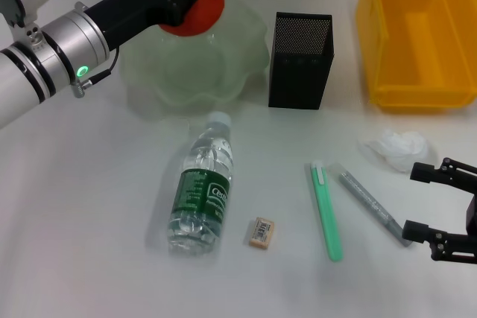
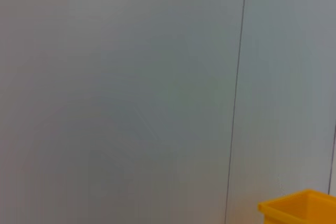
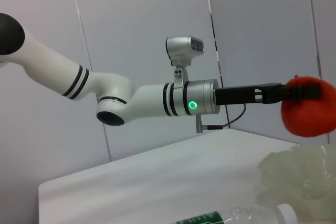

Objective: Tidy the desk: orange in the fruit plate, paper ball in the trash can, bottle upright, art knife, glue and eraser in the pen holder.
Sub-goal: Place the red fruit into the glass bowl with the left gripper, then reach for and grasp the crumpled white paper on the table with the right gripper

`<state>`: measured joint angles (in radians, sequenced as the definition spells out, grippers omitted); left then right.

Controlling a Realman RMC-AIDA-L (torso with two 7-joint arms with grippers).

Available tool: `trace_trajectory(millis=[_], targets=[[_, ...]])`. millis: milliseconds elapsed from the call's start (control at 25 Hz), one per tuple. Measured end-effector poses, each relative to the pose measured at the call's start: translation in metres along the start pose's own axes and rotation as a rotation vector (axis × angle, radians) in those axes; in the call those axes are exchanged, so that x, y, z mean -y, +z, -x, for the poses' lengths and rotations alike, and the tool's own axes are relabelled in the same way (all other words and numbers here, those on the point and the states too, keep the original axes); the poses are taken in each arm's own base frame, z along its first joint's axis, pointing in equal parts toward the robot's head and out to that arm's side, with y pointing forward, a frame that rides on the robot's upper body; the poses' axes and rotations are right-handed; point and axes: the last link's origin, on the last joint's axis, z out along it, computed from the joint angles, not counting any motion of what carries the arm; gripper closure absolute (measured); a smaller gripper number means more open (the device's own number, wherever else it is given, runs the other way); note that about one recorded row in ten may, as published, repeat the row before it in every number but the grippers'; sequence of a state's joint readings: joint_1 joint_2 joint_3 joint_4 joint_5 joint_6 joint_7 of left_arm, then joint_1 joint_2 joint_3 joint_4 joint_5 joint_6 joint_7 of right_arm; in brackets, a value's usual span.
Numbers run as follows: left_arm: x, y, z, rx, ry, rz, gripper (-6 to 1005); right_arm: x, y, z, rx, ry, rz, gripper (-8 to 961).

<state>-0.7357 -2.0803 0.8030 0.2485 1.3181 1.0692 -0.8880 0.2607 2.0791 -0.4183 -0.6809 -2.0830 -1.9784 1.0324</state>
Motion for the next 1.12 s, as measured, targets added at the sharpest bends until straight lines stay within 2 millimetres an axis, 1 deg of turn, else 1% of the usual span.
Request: trace_trajectory(millis=[160, 280, 400, 440, 480, 520, 560, 600, 640, 720, 760, 800, 840, 880, 920, 1000, 1040, 1080, 1120], targets=[[0.000, -0.001, 0.000, 0.000, 0.001, -0.001, 683, 0.001, -0.002, 0.001, 0.009, 0.000, -0.014, 111], [-0.002, -0.001, 0.000, 0.001, 0.012, 0.018, 601, 0.005, -0.008, 0.006, 0.050, -0.015, -0.066, 111], [-0.004, -0.003, 0.001, -0.001, 0.011, 0.029, 507, 0.011, -0.014, 0.018, 0.123, -0.029, -0.124, 110], [-0.004, -0.004, 0.001, -0.005, 0.009, 0.031, 473, 0.014, -0.022, 0.029, 0.165, -0.031, -0.155, 110], [-0.004, -0.004, 0.001, -0.005, 0.009, 0.031, 440, 0.014, -0.022, 0.029, 0.165, -0.031, -0.155, 110], [-0.004, -0.007, 0.001, -0.013, 0.005, 0.037, 406, 0.015, -0.029, 0.036, 0.178, -0.038, -0.170, 110], [-0.008, -0.017, 0.001, -0.031, 0.000, 0.076, 373, 0.015, -0.033, 0.042, 0.178, -0.042, -0.178, 110], [-0.012, -0.021, 0.003, -0.034, 0.002, 0.105, 339, 0.017, -0.038, 0.050, 0.166, -0.041, -0.183, 111], [-0.017, -0.028, 0.005, -0.033, 0.013, 0.149, 308, 0.019, -0.043, 0.059, 0.137, -0.033, -0.189, 113], [-0.017, -0.028, 0.005, -0.033, 0.013, 0.149, 245, 0.027, -0.050, 0.081, 0.052, 0.017, -0.213, 115], [-0.039, -0.050, 0.022, 0.010, 0.050, 0.278, 214, 0.031, -0.051, 0.092, -0.004, 0.057, -0.231, 116], [-0.042, -0.055, 0.026, 0.023, 0.054, 0.295, 182, 0.037, -0.051, 0.104, -0.074, 0.092, -0.257, 118], [-0.048, -0.061, 0.031, 0.041, 0.059, 0.321, 151, 0.045, -0.045, 0.120, -0.213, 0.185, -0.299, 119], [-0.048, -0.061, 0.031, 0.041, 0.059, 0.321, 152, 0.045, -0.045, 0.120, -0.213, 0.185, -0.299, 120], [-0.061, -0.073, 0.043, 0.073, 0.060, 0.379, 153, 0.050, -0.039, 0.130, -0.301, 0.232, -0.332, 121], [-0.069, -0.081, 0.049, 0.088, 0.056, 0.410, 156, 0.057, -0.026, 0.144, -0.444, 0.333, -0.400, 124], [-0.071, -0.085, 0.053, 0.094, 0.051, 0.416, 157, 0.065, -0.009, 0.152, -0.556, 0.409, -0.446, 126], [-0.072, -0.088, 0.055, 0.099, 0.047, 0.416, 157, 0.065, -0.009, 0.152, -0.556, 0.409, -0.446, 128], [-0.072, -0.089, 0.056, 0.099, 0.046, 0.411, 157, 0.068, 0.001, 0.153, -0.607, 0.438, -0.457, 130]])
